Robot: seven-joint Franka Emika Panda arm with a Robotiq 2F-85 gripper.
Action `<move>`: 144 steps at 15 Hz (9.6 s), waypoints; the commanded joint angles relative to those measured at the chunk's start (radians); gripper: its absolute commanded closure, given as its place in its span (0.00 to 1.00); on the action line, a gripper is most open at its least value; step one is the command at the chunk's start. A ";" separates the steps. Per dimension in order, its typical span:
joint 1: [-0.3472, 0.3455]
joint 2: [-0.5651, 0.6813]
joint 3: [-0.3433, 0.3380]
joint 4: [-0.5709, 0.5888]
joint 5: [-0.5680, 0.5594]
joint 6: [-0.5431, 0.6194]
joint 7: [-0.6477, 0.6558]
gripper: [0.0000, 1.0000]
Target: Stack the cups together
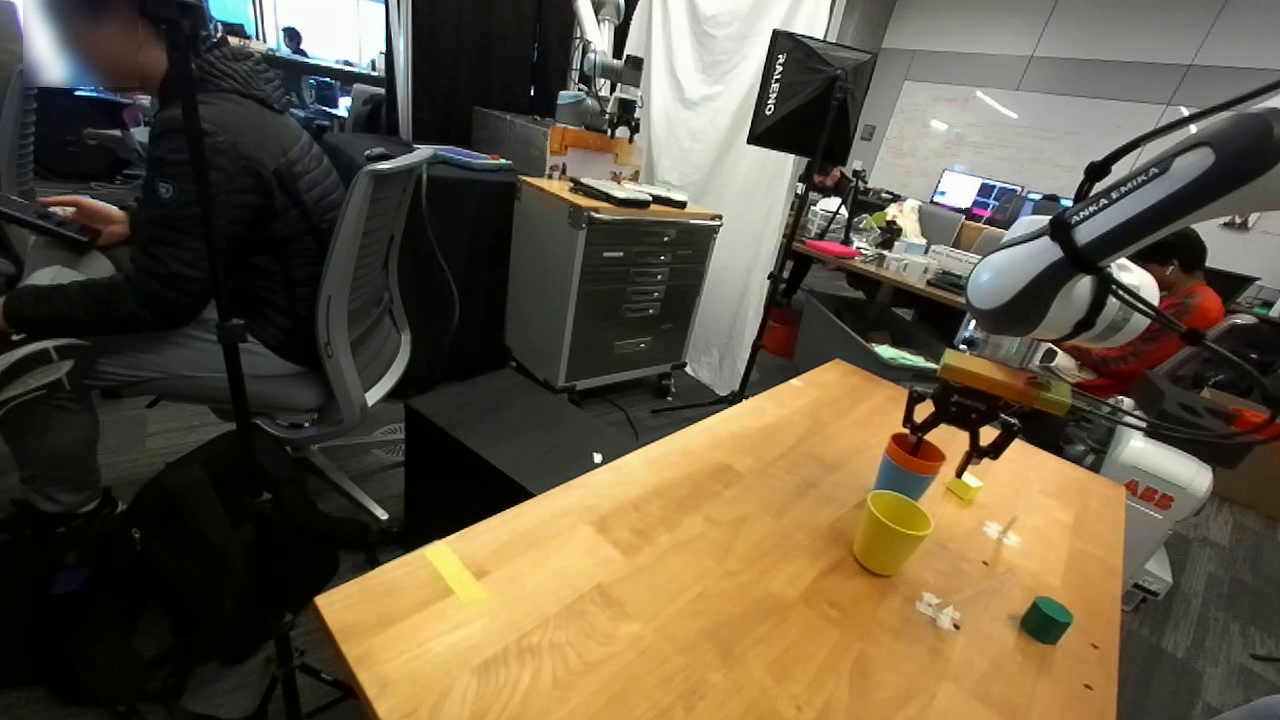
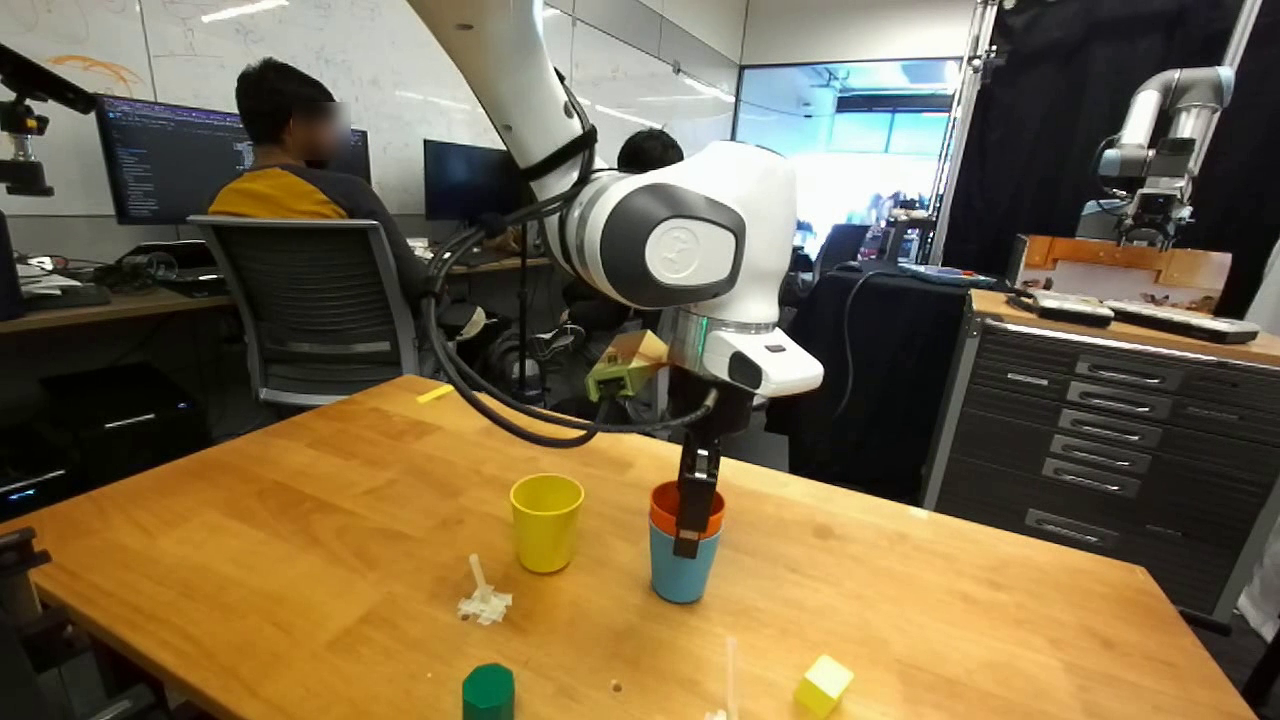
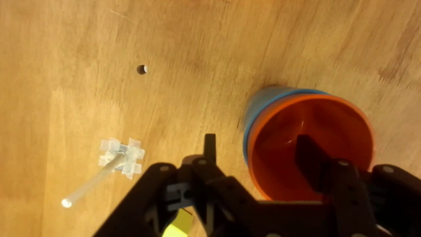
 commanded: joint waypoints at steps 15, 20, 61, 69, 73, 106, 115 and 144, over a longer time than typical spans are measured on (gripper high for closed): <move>0.005 -0.053 0.005 -0.015 0.032 0.016 -0.073 0.23; 0.010 -0.079 0.003 -0.043 0.032 0.025 -0.087 0.21; 0.039 -0.041 -0.024 -0.007 0.019 0.008 -0.045 0.93; 0.089 -0.200 -0.039 -0.148 -0.023 0.032 -0.043 0.93; 0.132 -0.307 -0.054 -0.246 -0.079 0.035 -0.021 0.93; 0.209 -0.390 0.008 -0.549 -0.242 0.283 0.020 0.93; 0.153 -0.289 0.008 -0.501 -0.173 0.301 -0.013 0.93; 0.136 -0.413 0.024 -0.499 -0.089 0.235 -0.208 0.12</move>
